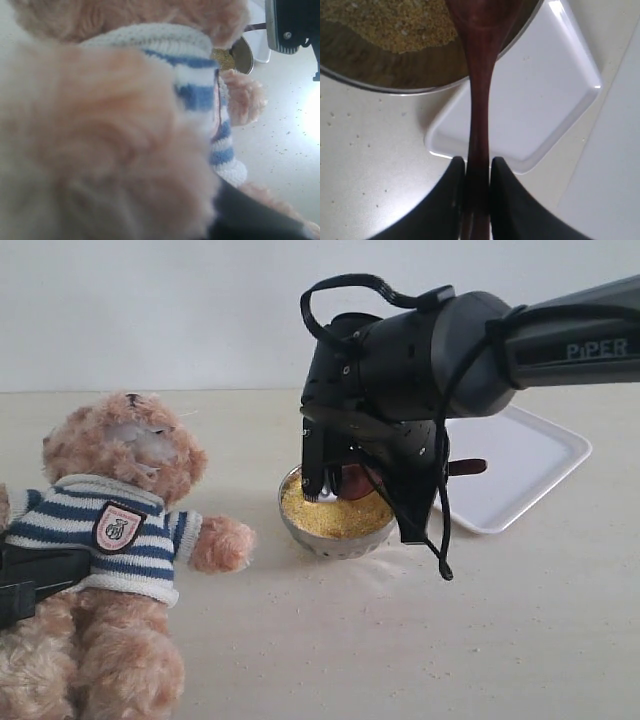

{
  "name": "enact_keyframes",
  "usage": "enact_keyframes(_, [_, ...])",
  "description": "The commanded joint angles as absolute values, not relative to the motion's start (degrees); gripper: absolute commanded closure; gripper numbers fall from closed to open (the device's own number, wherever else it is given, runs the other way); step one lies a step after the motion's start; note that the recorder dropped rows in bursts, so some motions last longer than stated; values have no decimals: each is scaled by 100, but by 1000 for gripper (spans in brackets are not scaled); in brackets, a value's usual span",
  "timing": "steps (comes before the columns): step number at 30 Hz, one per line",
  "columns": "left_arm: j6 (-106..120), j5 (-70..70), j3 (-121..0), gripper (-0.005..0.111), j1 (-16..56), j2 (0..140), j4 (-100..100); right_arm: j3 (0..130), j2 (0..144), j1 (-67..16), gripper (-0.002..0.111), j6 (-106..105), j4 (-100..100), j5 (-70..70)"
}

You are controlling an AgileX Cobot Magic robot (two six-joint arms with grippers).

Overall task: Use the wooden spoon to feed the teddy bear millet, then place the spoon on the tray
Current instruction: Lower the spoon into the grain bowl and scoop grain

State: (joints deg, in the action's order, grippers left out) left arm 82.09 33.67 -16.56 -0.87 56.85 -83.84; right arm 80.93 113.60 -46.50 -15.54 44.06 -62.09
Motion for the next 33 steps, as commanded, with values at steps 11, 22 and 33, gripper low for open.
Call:
enact_keyframes(11, [8259, 3408, -1654, 102, -102, 5634, -8504, 8129, 11593, -4927, 108, -1187, 4498, -6116])
enact_keyframes(22, [8275, 3408, -1654, 102, -102, 5634, -8504, 8129, 11371, -4903, 108, -754, 4057, -6239])
enact_keyframes(33, [8276, 3444, -1654, 102, -102, 5634, -8504, 8129, 11102, -4753, 108, -733, 3553, -6440])
